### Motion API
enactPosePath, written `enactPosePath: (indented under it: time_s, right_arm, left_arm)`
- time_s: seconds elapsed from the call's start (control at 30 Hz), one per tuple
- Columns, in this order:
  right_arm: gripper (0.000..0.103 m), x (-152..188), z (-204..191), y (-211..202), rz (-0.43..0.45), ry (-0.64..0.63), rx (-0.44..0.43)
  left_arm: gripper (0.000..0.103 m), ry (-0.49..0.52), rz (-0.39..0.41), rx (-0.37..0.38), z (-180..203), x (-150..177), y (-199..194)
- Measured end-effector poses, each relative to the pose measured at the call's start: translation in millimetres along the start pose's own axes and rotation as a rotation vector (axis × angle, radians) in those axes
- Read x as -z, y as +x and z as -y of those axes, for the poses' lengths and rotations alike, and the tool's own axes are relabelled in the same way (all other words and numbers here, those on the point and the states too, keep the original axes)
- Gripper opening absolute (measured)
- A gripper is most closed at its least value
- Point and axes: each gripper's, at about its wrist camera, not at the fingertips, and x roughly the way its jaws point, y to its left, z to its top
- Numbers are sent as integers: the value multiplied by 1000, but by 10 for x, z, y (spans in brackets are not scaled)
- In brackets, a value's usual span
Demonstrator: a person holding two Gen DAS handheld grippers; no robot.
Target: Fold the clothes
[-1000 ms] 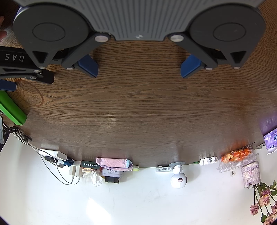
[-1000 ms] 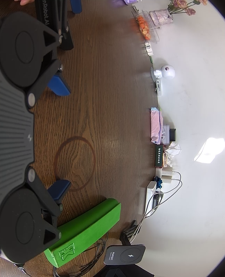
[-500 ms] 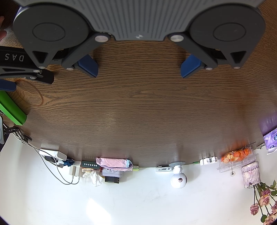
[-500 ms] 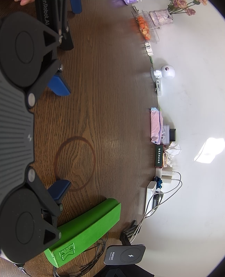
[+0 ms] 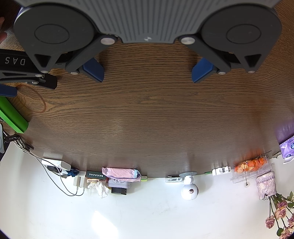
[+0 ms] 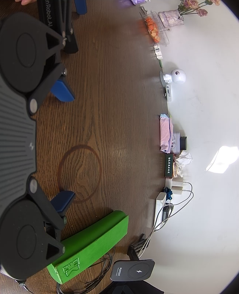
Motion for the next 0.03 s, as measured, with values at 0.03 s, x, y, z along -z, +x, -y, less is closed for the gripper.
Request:
enactPosePath:
  time_s: [0.03]
  right_arm:
    - [103, 0, 0, -1, 0, 0, 0]
  left_arm:
    - [103, 0, 0, 0, 1, 0, -1]
